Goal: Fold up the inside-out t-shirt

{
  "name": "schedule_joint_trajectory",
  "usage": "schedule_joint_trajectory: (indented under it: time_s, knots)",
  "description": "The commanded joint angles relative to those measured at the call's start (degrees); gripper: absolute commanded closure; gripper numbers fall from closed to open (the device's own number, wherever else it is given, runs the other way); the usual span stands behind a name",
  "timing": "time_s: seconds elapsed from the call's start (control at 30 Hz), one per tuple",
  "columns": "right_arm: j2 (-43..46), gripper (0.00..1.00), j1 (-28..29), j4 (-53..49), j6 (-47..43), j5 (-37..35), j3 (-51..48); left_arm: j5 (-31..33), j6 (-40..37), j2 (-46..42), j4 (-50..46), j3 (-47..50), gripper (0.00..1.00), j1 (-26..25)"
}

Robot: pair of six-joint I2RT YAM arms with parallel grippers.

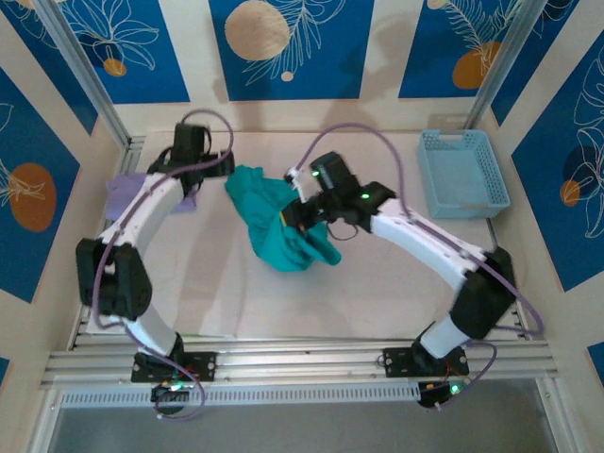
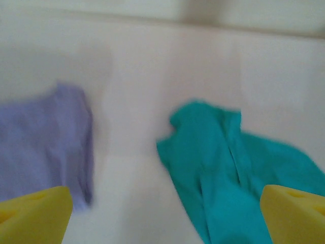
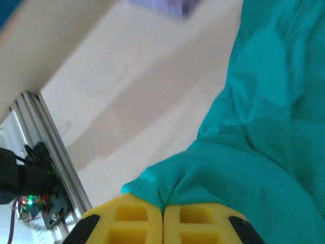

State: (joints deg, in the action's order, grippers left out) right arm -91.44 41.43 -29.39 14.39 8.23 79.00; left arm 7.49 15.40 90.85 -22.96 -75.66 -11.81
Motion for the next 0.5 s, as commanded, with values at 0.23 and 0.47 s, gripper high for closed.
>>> schedule_joint_trajectory:
  time_s: [0.23, 0.47]
  knots:
    - [-0.26, 0.5, -3.39, -6.38, 1.02, -4.43, -4.16, -11.18, 14.99, -33.76, 11.11, 36.31, 0.08, -12.07]
    - [3.11, 0.47, -2.63, -2.58, 6.81, -5.58, -18.4, -7.88, 17.86, -36.74, 9.28, 41.51, 0.11, -29.47]
